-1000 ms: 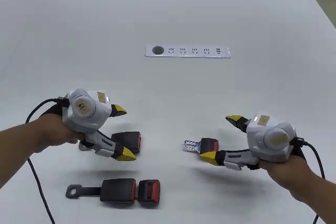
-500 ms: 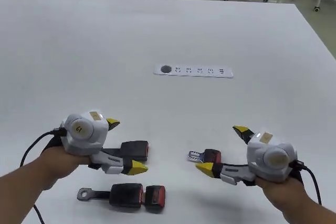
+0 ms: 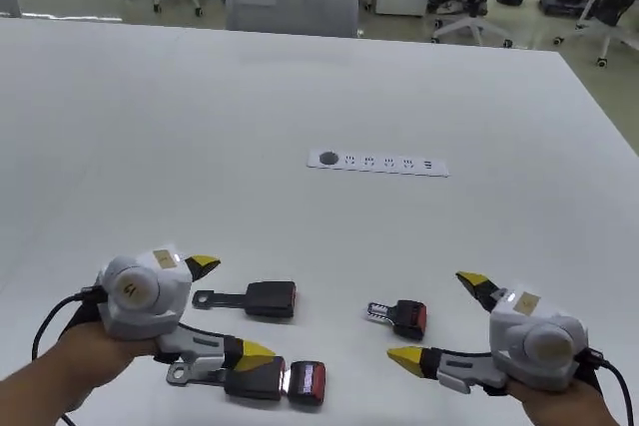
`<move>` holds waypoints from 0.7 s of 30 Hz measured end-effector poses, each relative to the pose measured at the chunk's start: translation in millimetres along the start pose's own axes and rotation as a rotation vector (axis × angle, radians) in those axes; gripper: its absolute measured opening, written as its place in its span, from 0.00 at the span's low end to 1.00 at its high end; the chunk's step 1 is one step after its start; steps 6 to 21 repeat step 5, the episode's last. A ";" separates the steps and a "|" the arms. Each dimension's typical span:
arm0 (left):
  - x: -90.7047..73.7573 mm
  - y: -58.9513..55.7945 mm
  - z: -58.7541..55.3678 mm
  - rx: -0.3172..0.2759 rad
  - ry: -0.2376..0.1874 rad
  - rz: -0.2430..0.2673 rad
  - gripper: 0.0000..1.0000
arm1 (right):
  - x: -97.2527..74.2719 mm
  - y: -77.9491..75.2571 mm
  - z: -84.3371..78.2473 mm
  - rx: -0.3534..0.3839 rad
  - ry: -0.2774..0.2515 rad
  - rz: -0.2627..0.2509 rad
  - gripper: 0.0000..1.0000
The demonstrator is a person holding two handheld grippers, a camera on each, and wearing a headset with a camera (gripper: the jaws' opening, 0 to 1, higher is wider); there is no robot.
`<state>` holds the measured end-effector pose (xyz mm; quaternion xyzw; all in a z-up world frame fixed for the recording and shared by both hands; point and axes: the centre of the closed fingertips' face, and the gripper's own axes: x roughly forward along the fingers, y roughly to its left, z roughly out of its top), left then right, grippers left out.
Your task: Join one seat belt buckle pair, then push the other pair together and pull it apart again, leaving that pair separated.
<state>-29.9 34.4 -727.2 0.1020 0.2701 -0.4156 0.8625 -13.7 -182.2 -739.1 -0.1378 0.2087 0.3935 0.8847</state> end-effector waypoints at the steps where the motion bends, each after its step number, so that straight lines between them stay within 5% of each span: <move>1: -3.9 -1.3 -2.3 0.003 0.005 0.004 1.00 | -3.3 1.4 -1.4 0.000 0.001 -0.003 0.94; 5: -14.5 -9.2 -4.3 0.013 -0.009 0.000 1.00 | -12.5 3.8 -7.8 -0.009 0.014 -0.005 0.94; 21: -14.5 -9.2 -4.3 0.013 -0.009 0.000 1.00 | -12.5 3.8 -7.8 -0.009 0.014 -0.005 0.94</move>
